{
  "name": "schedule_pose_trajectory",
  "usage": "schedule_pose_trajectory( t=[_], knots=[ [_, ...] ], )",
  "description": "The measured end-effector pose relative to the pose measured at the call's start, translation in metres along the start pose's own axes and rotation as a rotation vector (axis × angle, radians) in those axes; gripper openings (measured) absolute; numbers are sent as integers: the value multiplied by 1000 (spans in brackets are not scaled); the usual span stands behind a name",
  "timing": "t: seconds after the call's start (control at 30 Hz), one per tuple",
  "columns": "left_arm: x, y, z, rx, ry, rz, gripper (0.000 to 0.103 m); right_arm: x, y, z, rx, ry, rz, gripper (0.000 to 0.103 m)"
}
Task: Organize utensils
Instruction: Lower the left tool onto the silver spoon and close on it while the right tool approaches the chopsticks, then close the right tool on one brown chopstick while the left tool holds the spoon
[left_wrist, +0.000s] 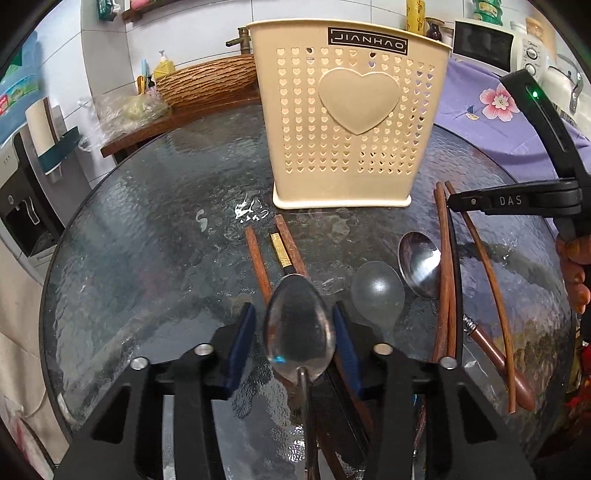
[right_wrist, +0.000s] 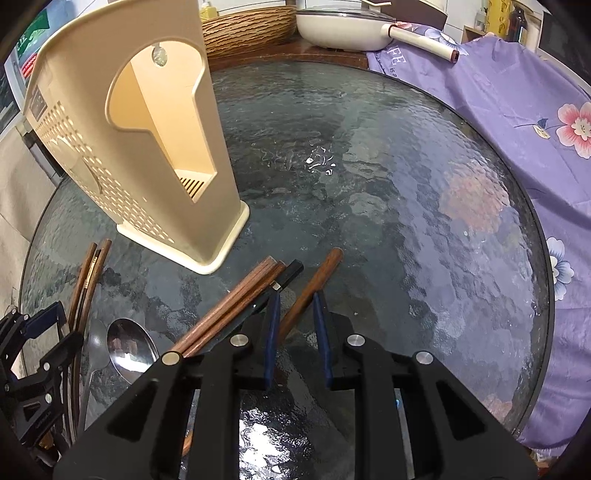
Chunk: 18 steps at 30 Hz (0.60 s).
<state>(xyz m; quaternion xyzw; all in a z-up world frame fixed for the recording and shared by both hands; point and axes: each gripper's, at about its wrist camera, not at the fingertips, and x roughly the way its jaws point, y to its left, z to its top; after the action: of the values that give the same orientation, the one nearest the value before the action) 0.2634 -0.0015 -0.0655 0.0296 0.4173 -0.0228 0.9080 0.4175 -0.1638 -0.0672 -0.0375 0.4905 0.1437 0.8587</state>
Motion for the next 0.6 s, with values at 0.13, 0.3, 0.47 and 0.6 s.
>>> schedule_pose_trajectory(
  t=[0.13,0.3,0.47,0.6],
  knots=[
    [-1,1,3,-4,-5,-11,37,-2,-2,1,15,-7,6,17],
    [-6,5,5,-19,-15,-26,36,-3,-3,3,28,-9,21,13],
    [-12,10,8,-34,-32,-52,36,-3,-5,3,37,-12,41,7],
    [-19,12,11,-39,-51,-57,36,-3,-6,3,42,-13,48,7]
  ],
)
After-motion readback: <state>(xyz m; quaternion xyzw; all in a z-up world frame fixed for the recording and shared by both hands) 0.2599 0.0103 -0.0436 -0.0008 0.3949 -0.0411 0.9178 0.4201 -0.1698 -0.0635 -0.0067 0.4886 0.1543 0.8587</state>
